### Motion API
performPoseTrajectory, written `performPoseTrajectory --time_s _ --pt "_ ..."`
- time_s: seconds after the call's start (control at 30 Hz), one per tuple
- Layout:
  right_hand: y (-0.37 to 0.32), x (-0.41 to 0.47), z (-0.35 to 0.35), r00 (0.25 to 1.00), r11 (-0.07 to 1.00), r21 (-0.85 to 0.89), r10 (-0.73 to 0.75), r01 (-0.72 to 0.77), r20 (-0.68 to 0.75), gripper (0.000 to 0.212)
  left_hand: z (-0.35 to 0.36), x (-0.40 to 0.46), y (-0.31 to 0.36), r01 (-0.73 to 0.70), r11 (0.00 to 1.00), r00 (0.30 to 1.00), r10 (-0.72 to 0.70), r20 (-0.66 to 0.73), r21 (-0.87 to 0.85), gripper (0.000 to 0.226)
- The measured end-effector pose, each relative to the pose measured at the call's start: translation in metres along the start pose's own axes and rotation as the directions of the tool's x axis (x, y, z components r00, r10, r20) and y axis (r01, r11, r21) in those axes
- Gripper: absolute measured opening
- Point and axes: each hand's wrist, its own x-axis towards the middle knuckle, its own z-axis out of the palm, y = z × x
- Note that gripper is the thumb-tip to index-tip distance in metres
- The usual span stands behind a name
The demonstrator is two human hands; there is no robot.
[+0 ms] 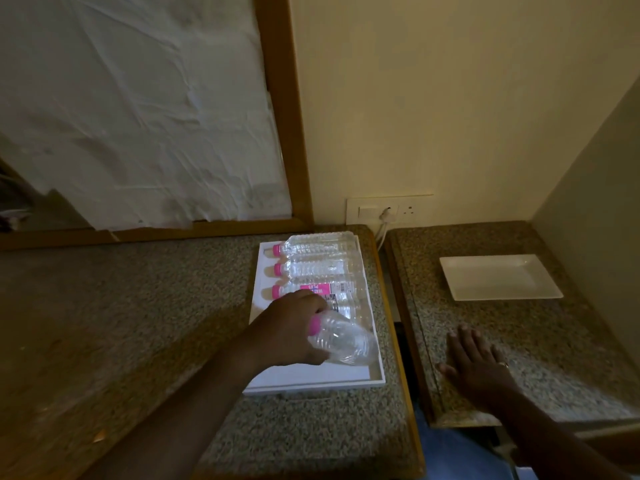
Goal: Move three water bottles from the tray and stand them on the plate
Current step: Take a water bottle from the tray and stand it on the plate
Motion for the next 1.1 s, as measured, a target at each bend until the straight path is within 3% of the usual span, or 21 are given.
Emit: performPoseTrajectory --time_s 0.23,0.33,0.43,0.53,0.63,0.83,1.0,1.1 --pt "-0.007 -0.001 0.002 0.998 0.998 0.027 0.052 -0.051 -0.039 0.079 0.039 0.013 0.028 -0.099 0.931 0.989 0.052 -0.139 -0.351 0.061" --pt "-0.010 0.000 0.005 0.996 0.998 0.055 0.045 -0.041 -0.081 0.094 0.057 0.018 0.031 -0.080 0.897 0.989 0.016 -0.148 -0.435 0.063" --pt "-0.005 0.000 0.009 0.993 0.996 0.082 0.042 -0.033 -0.109 0.109 0.070 0.028 0.026 -0.028 0.899 0.990 -0.036 -0.138 -0.438 0.073" --pt "0.001 -0.005 0.013 0.989 0.993 0.115 0.016 0.000 -0.144 0.102 0.080 0.031 0.022 0.067 0.912 0.989 -0.114 -0.091 -0.405 0.081" --pt "0.010 -0.006 0.014 0.986 0.991 0.133 0.002 0.020 -0.165 0.098 0.077 0.033 0.021 0.122 0.912 0.974 -0.186 -0.129 -0.393 0.074" --pt "0.079 -0.008 0.010 0.976 0.985 0.168 0.065 -0.029 -0.210 0.096 0.050 0.067 0.069 0.048 0.921 0.964 -0.143 -0.223 -0.386 0.065" --pt "0.148 -0.006 0.003 0.961 0.975 0.214 0.115 -0.060 -0.252 0.094 0.057 0.164 0.147 -0.036 0.880 0.977 -0.070 -0.203 -0.473 0.054" --pt "0.170 -0.002 0.003 0.961 0.973 0.227 0.110 -0.051 -0.254 0.091 0.086 0.238 0.195 -0.047 0.851 0.981 -0.058 -0.183 -0.524 0.062"
